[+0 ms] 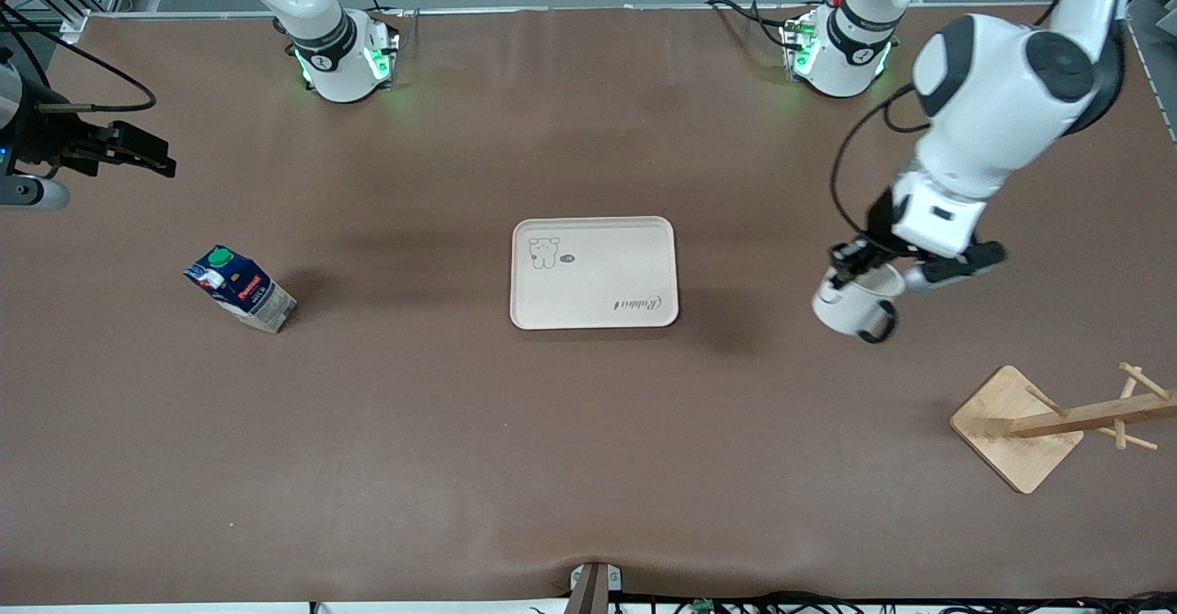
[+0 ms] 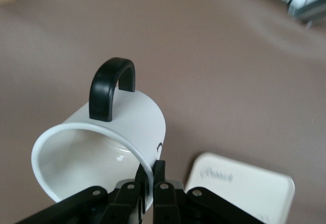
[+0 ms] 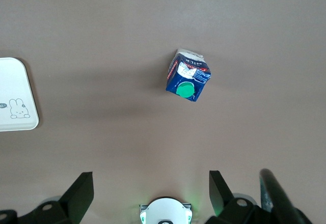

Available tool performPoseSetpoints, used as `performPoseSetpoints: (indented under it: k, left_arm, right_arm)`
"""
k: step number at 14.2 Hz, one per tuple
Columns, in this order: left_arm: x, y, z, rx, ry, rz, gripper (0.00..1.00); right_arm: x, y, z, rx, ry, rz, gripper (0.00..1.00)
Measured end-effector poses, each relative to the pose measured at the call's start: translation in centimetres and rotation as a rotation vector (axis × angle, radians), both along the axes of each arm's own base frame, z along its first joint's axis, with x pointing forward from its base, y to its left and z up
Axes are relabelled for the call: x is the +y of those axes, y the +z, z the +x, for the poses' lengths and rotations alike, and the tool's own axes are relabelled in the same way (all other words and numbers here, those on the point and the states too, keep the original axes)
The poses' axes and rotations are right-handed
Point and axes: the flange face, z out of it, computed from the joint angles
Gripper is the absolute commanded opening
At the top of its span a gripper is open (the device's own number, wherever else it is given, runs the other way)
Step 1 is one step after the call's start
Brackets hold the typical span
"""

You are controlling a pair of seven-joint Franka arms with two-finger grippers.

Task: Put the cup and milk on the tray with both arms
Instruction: 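Carry the mug to the tray while the right gripper reaches the milk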

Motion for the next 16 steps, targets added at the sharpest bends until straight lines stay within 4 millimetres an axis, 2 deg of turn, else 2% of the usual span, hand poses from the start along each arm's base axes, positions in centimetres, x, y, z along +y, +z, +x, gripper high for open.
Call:
performPoseSetpoints:
  k: [5, 8, 11, 13, 16]
  left_arm:
    - [-11.4, -3.9, -3.1, 0.202, 0.057, -0.058, 0.0]
    - [-18.3, -7.8, -5.6, 0.293, 0.035, -0.04, 0.0]
    - [-24.1, -12.2, -7.9, 0.347, 0.046, 0.023, 0.0]
    - [-26.7, -14.8, -8.8, 0.357, 0.055, 0.061, 0.0]
    - [-28.2, -18.1, -8.9, 0.362, 0.071, 0.104, 0.0]
  right_arm:
    - [0.1, -0.1, 0.3, -0.002, 0.006, 0.0, 1.0]
    - [0.7, 0.0, 0.8, -0.006, 0.047, 0.006, 1.0]
    - [1.1, -1.9, 1.8, 0.029, 0.085, 0.013, 1.0]
    - [1.9, -3.7, 2.6, 0.065, 0.102, 0.014, 1.0]
    - [1.7, -7.6, 4.1, 0.131, 0.099, 0.013, 1.0]
